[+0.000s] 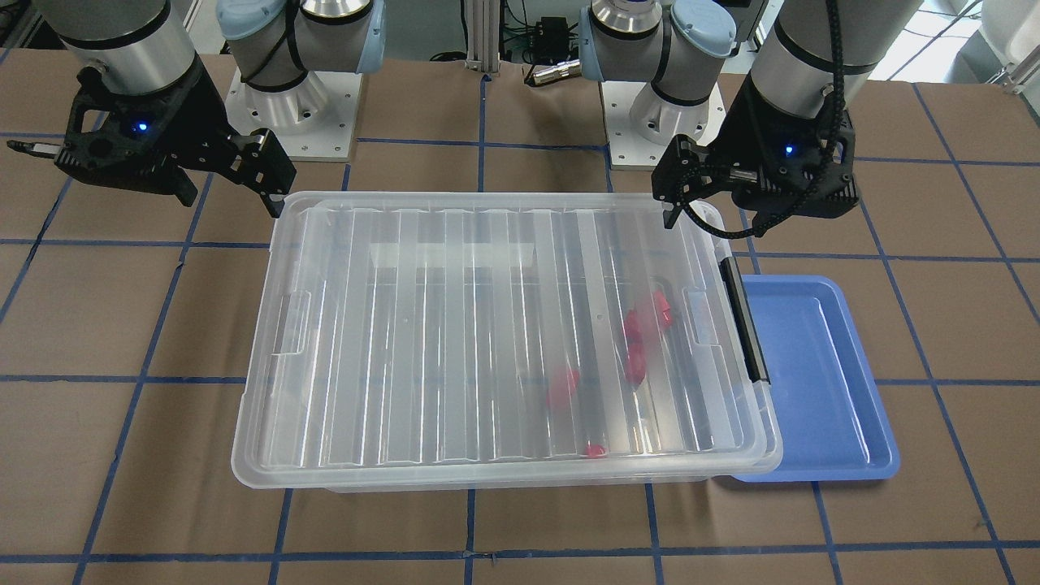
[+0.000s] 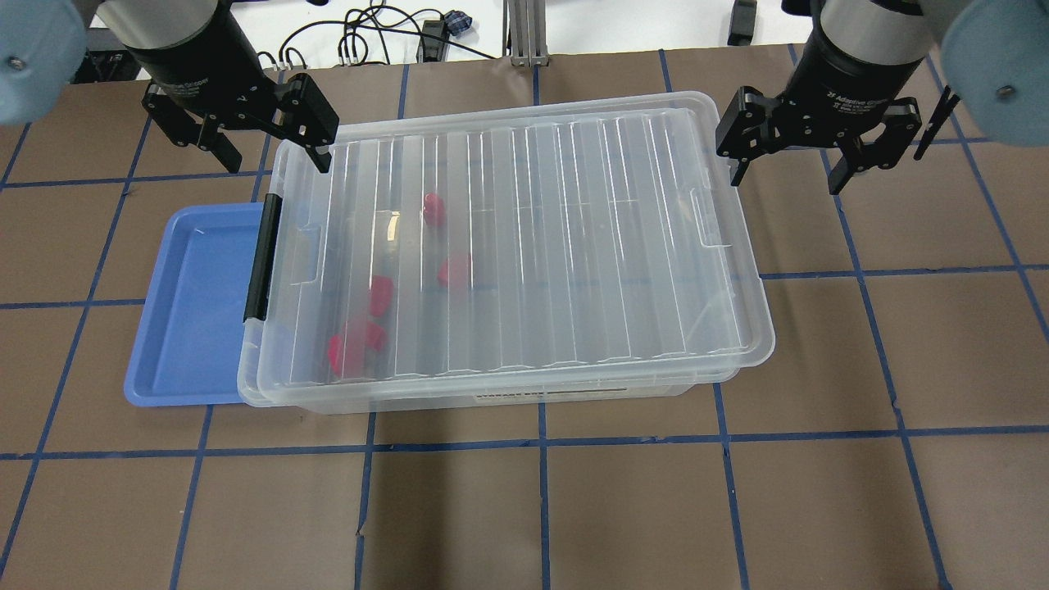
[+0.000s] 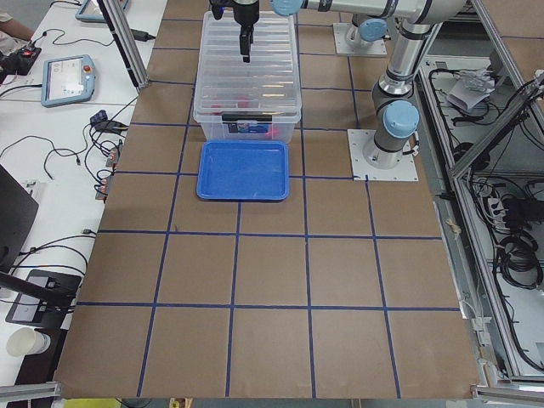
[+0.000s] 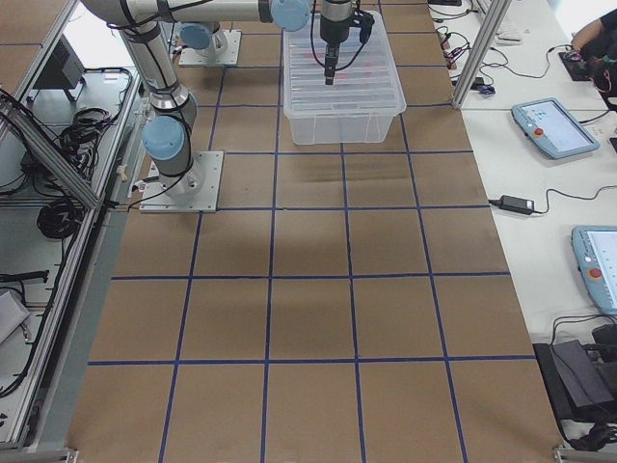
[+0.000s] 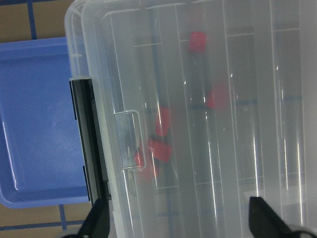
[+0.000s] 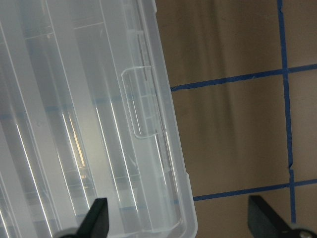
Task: Place red block in blue tray from box
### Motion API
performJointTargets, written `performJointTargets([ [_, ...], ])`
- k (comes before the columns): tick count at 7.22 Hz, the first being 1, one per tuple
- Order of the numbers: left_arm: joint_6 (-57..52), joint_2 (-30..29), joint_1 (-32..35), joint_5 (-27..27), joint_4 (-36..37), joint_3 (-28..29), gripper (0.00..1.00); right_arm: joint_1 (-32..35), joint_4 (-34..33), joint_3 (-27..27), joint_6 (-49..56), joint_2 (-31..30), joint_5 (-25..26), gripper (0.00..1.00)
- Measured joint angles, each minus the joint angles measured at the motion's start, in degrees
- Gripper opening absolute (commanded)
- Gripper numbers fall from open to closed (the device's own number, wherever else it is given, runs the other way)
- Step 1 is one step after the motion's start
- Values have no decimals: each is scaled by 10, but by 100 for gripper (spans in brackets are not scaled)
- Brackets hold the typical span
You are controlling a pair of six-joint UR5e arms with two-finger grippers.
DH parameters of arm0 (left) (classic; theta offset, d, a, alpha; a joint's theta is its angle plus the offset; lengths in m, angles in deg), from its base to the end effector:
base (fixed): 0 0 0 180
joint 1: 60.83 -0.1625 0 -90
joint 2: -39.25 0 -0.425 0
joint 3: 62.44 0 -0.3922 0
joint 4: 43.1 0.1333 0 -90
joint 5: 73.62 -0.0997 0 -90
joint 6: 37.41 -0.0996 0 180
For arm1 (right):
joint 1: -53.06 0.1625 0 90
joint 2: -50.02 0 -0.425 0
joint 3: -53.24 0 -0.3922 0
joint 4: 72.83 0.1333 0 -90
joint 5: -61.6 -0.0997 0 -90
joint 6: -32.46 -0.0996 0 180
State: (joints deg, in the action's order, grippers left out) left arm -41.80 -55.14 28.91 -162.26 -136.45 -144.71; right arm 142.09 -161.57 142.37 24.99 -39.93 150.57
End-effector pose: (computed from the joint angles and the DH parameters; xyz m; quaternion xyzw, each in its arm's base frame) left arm -0.1333 -0.5244 0.5095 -0.0360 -0.9993 0.0004 0.0119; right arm 0.1268 -0.4937 0.4928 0.0736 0.9972 0.0043 0.0088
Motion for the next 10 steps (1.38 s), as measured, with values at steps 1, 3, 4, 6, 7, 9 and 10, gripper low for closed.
performJointTargets([
  [1, 0, -1, 0, 0, 0, 0, 100, 0, 0, 0, -1, 0, 0, 100],
  [3, 0, -2, 0, -1, 0, -1, 100, 0, -1, 1, -4, 1, 1, 100],
  [4, 0, 0, 0, -1, 0, -1, 100, -1, -2, 1, -2, 4, 2, 100],
  [6, 0, 2, 0, -1, 0, -1, 100, -7, -1, 5, 0, 14, 5, 100],
  [7, 0, 2, 0, -1, 0, -1, 100, -10, -3, 6, 1, 17, 6, 100],
  [9, 0, 3, 0, -1, 0, -2, 100, -12, -11, 7, 0, 32, 8, 100],
  [10, 0, 3, 0, 0, 0, -2, 100, -12, -23, 8, -4, 51, 7, 100],
])
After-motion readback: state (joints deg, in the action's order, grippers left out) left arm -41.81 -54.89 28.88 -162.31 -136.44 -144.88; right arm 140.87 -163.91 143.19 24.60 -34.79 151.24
